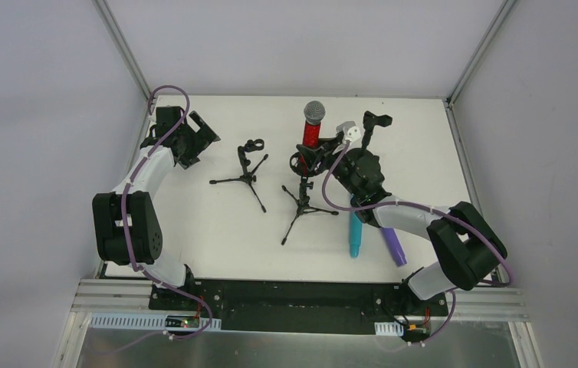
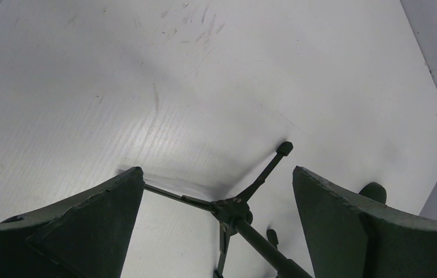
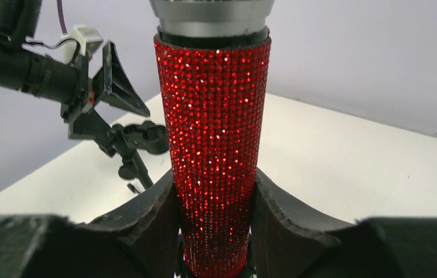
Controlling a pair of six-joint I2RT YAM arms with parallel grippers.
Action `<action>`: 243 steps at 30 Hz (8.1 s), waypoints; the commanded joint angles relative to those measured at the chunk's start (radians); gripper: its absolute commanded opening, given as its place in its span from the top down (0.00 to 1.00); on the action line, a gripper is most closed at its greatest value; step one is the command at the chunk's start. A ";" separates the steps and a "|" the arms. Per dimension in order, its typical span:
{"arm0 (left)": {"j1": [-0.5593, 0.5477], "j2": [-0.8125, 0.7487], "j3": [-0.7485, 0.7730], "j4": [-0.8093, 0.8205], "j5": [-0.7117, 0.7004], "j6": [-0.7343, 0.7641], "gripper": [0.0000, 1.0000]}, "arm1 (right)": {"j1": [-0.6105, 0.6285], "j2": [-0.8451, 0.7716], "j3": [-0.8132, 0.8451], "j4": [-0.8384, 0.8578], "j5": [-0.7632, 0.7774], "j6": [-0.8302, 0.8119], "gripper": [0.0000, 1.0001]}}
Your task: Attach the microphones to the stand
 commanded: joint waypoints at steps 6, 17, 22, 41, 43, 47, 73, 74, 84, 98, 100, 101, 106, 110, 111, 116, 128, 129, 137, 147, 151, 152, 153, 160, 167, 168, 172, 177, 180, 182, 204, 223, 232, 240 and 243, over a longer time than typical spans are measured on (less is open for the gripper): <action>0.013 -0.004 0.039 0.020 0.017 0.012 0.00 | 0.031 -0.011 0.004 -0.080 -0.018 -0.091 1.00; 0.012 -0.004 0.039 0.020 0.019 0.012 0.00 | 0.031 -0.027 0.012 -0.067 -0.008 -0.054 0.70; 0.013 -0.004 0.038 0.021 0.011 0.010 0.00 | 0.032 -0.043 0.020 -0.064 -0.055 -0.065 0.25; 0.012 -0.032 0.041 0.021 -0.007 0.031 0.00 | 0.031 -0.202 0.000 -0.149 -0.035 -0.005 0.06; 0.013 -0.050 0.040 0.021 -0.025 0.048 0.00 | 0.034 -0.238 -0.010 -0.186 -0.016 -0.002 0.06; 0.012 -0.099 0.037 0.020 -0.075 0.085 0.00 | 0.033 -0.314 -0.017 -0.299 0.008 0.005 0.05; -0.255 -0.431 -0.266 0.443 -0.500 0.563 0.01 | 0.041 -0.596 0.215 -1.348 0.140 0.389 0.01; -0.255 -0.437 -0.273 0.449 -0.506 0.562 0.00 | 0.040 -0.594 0.226 -1.370 0.129 0.390 0.01; -0.255 -0.399 -0.247 0.375 -0.545 0.472 0.00 | 0.033 -0.516 0.310 -1.516 -0.039 0.394 0.01; -0.255 -0.364 -0.211 0.319 -0.528 0.436 0.00 | -0.020 -0.521 0.334 -1.545 -0.044 0.428 0.01; -0.255 -0.361 -0.209 0.315 -0.526 0.434 0.00 | -0.028 -0.506 0.355 -1.552 -0.071 0.411 0.01; -0.255 -0.361 -0.209 0.314 -0.526 0.435 0.00 | -0.033 -0.495 0.367 -1.556 -0.082 0.413 0.01; -0.255 -0.356 -0.208 0.313 -0.533 0.440 0.00 | -0.036 -0.436 0.443 -1.596 -0.061 0.473 0.01; -0.255 -0.351 -0.208 0.313 -0.525 0.439 0.00 | -0.035 -0.398 0.478 -1.611 -0.002 0.577 0.01; -0.255 -0.350 -0.207 0.313 -0.525 0.440 0.00 | -0.034 -0.385 0.491 -1.634 0.016 0.594 0.01; -0.255 -0.349 -0.203 0.311 -0.517 0.439 0.00 | -0.017 -0.321 0.528 -1.674 0.031 0.622 0.01; -0.255 -0.346 -0.201 0.310 -0.508 0.439 0.00 | 0.095 -0.147 0.692 -1.858 0.235 0.599 0.01; -0.255 -0.346 -0.201 0.311 -0.505 0.438 0.00 | 0.109 -0.136 0.705 -1.874 0.263 0.592 0.01; -0.255 -0.343 -0.202 0.310 -0.499 0.437 0.00 | 0.175 -0.111 0.700 -1.873 0.414 0.588 0.04; -0.255 -0.343 -0.200 0.310 -0.498 0.437 0.00 | 0.203 -0.123 0.638 -1.760 0.411 0.623 0.16; -0.256 -0.340 -0.199 0.310 -0.494 0.437 0.00 | 0.222 -0.112 0.646 -1.757 0.435 0.619 0.16; -0.255 -0.340 -0.199 0.310 -0.494 0.437 0.00 | 0.226 -0.112 0.648 -1.755 0.440 0.618 0.17; -0.255 -0.341 -0.199 0.310 -0.493 0.437 0.00 | 0.232 -0.114 0.647 -1.752 0.445 0.619 0.17; -0.255 -0.337 -0.198 0.310 -0.483 0.437 0.00 | 0.266 -0.107 0.657 -1.744 0.470 0.618 0.21; -0.256 -0.334 -0.197 0.310 -0.478 0.437 0.00 | 0.311 -0.077 0.672 -1.764 0.530 0.610 0.25; -0.255 -0.335 -0.198 0.310 -0.477 0.437 0.00 | 0.319 -0.073 0.671 -1.765 0.542 0.609 0.25; -0.255 -0.330 -0.196 0.310 -0.471 0.437 0.00 | 0.348 -0.055 0.674 -1.763 0.592 0.594 0.29; -0.255 -0.329 -0.197 0.310 -0.471 0.437 0.00 | 0.358 -0.038 0.676 -1.742 0.632 0.584 0.32; -0.255 -0.327 -0.196 0.310 -0.470 0.437 0.00 | 0.360 -0.037 0.667 -1.706 0.647 0.583 0.33; -0.255 -0.325 -0.197 0.310 -0.468 0.437 0.00 | 0.362 -0.039 0.654 -1.679 0.659 0.585 0.33; -0.255 -0.322 -0.193 0.310 -0.461 0.445 0.00 | 0.386 0.033 0.623 -1.584 0.784 0.512 0.49; -0.255 -0.322 -0.194 0.312 -0.460 0.446 0.00 | 0.364 0.062 0.634 -1.478 0.867 0.416 1.00; -0.255 -0.309 -0.192 0.312 -0.456 0.443 0.00 | 0.276 0.088 0.668 -1.392 0.841 0.366 1.00; -0.255 -0.299 -0.189 0.312 -0.473 0.442 0.00 | 0.193 0.147 0.738 -1.340 0.813 0.315 1.00; -0.256 -0.296 -0.188 0.312 -0.470 0.440 0.00 | 0.170 0.195 0.798 -1.331 0.813 0.285 1.00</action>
